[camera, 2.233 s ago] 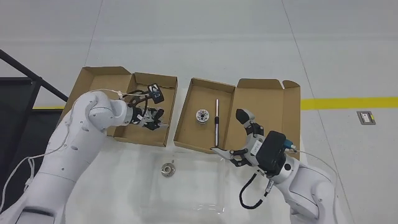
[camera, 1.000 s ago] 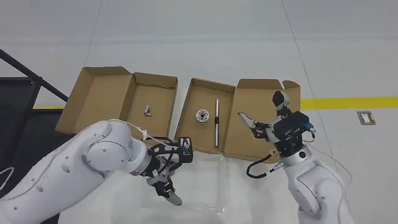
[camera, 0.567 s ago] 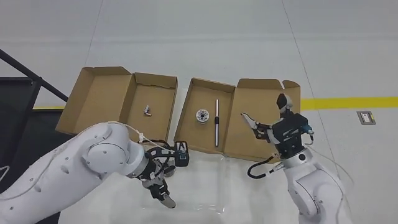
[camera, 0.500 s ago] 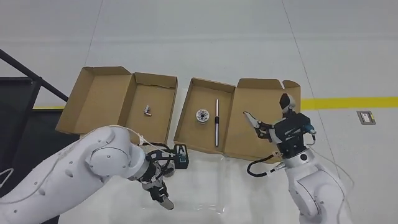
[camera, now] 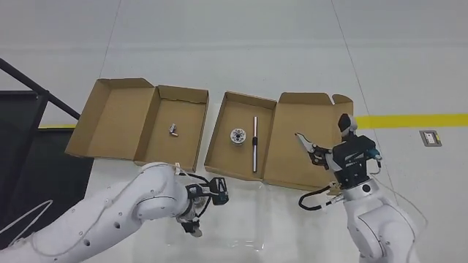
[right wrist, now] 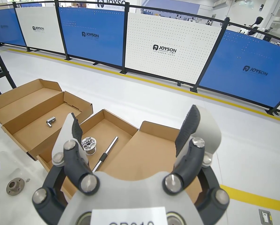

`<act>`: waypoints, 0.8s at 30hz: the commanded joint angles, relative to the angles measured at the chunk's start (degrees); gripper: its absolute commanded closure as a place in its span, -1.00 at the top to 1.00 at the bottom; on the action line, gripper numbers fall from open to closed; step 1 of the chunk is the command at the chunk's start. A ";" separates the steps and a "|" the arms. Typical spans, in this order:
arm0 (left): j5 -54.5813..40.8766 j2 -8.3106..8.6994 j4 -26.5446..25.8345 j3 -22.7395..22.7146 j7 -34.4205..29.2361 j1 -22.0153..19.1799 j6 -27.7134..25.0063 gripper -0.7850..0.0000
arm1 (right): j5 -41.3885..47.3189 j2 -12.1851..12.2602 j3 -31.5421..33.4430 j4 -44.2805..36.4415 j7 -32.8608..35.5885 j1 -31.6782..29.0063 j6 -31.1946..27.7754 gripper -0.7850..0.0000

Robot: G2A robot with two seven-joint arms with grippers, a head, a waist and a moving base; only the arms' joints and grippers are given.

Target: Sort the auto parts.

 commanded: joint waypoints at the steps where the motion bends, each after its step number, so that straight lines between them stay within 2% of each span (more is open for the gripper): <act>1: 3.12 -0.62 0.81 0.49 0.96 0.45 0.55 0.98 | 0.09 0.12 0.01 0.00 0.03 0.04 -0.10 1.00; 3: 4.48 -1.14 2.15 0.39 2.99 0.86 0.78 0.92 | 0.23 0.26 0.14 0.01 0.20 0.12 -0.18 1.00; 5: 6.82 -1.51 3.40 0.57 3.71 1.29 1.48 1.00 | 0.40 0.39 0.18 -0.04 0.35 0.17 -0.32 1.00; 15: 6.82 -1.51 3.40 0.57 3.71 1.29 1.48 1.00 | 1.40 0.97 0.12 0.18 1.02 1.08 -0.10 1.00; 17: 9.46 -1.52 4.21 0.54 5.13 2.38 1.97 1.00 | 1.46 1.09 -0.19 0.46 1.16 1.55 -0.04 1.00; 18: 9.96 -1.56 4.36 0.48 5.50 2.64 2.07 0.91 | 1.46 1.12 -0.28 0.51 1.22 1.66 -0.04 1.00; 19: 10.47 -1.63 4.70 0.26 6.16 2.94 2.21 0.90 | 1.49 1.17 -0.37 0.60 1.28 1.81 0.03 1.00; 21: 11.53 -1.77 5.77 -0.25 7.32 3.47 2.66 0.66 | 1.62 1.27 -0.38 0.77 1.33 2.04 0.26 1.00; 24: 12.38 -2.07 6.96 -0.97 8.93 4.18 2.61 0.66 | 1.83 1.44 -0.28 0.97 1.22 2.13 0.47 1.00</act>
